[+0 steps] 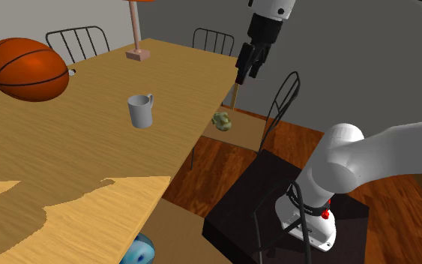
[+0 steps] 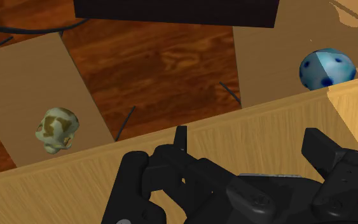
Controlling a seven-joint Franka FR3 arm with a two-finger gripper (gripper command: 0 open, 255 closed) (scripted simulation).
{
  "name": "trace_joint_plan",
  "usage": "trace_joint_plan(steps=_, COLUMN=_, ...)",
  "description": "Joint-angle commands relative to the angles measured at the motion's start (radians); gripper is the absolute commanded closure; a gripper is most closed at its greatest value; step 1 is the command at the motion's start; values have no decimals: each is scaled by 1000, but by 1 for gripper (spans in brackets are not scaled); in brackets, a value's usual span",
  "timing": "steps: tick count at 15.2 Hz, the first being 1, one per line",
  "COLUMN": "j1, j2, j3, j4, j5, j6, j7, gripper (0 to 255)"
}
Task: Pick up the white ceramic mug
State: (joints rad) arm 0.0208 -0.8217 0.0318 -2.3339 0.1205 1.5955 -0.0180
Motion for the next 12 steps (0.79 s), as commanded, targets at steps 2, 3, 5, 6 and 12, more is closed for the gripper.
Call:
trace_joint_plan(steps=2, j1=1, j2=26, j3=17, j4=2, j5=6, j6=29, j7=15, gripper=0)
trace_joint_plan(steps=3, j1=2, j2=53, j3=33, j4=5, j5=10, j6=58, j7=31, gripper=0)
trace_joint_plan(steps=5, j1=3, j2=110, j3=66, j4=17, j5=17, j6=113, j7=61, gripper=0)
trace_joint_plan(steps=6, j1=3, j2=139, j3=82, j4=25, j5=19, j6=140, j7=77, gripper=0)
trace_joint_plan(steps=12, j1=-5, j2=334, j3=176, j4=101, j5=7, j6=285, j7=178, gripper=0)
